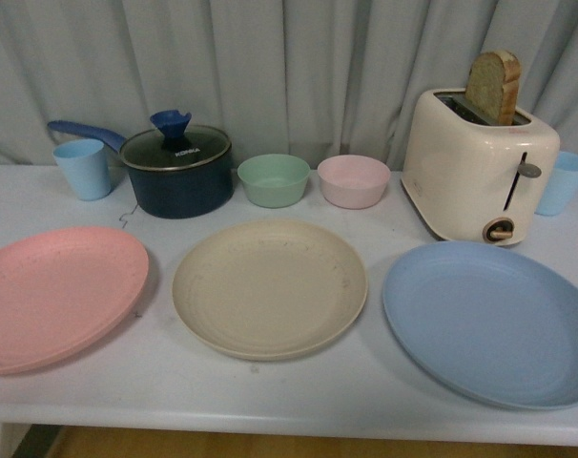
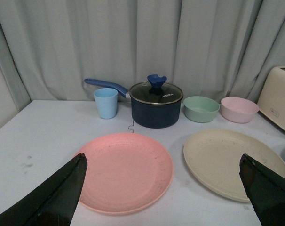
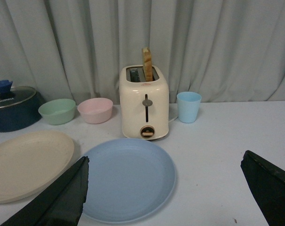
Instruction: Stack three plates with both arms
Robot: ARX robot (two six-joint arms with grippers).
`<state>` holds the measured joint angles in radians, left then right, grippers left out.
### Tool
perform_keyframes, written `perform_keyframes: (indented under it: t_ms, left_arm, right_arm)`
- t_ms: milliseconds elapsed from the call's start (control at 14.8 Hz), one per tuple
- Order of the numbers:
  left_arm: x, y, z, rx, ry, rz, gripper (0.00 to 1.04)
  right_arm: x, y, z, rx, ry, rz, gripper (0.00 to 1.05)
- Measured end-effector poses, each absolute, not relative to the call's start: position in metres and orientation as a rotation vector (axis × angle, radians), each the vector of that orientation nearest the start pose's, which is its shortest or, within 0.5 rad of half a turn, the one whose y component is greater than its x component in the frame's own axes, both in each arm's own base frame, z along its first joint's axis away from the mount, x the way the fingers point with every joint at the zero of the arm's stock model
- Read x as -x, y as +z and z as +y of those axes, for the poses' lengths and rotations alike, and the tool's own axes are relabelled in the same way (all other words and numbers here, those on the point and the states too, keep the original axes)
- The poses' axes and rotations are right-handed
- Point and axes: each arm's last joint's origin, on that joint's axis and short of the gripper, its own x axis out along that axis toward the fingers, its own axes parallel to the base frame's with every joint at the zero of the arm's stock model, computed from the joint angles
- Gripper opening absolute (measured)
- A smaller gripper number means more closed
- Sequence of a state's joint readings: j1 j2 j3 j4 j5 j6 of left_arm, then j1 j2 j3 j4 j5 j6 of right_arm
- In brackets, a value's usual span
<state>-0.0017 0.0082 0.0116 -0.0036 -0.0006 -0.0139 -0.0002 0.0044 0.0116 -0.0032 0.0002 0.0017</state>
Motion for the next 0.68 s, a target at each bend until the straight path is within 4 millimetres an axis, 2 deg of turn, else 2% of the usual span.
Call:
perform_keyframes:
  t_ms: [676]
  left_arm:
    - [-0.0975, 0.1665, -0.0002, 0.014, -0.001, 0.0, 0.98]
  right_arm:
    - [-0.0973, 0.1668, 0.0, -0.002, 0.0, -0.004, 0.98]
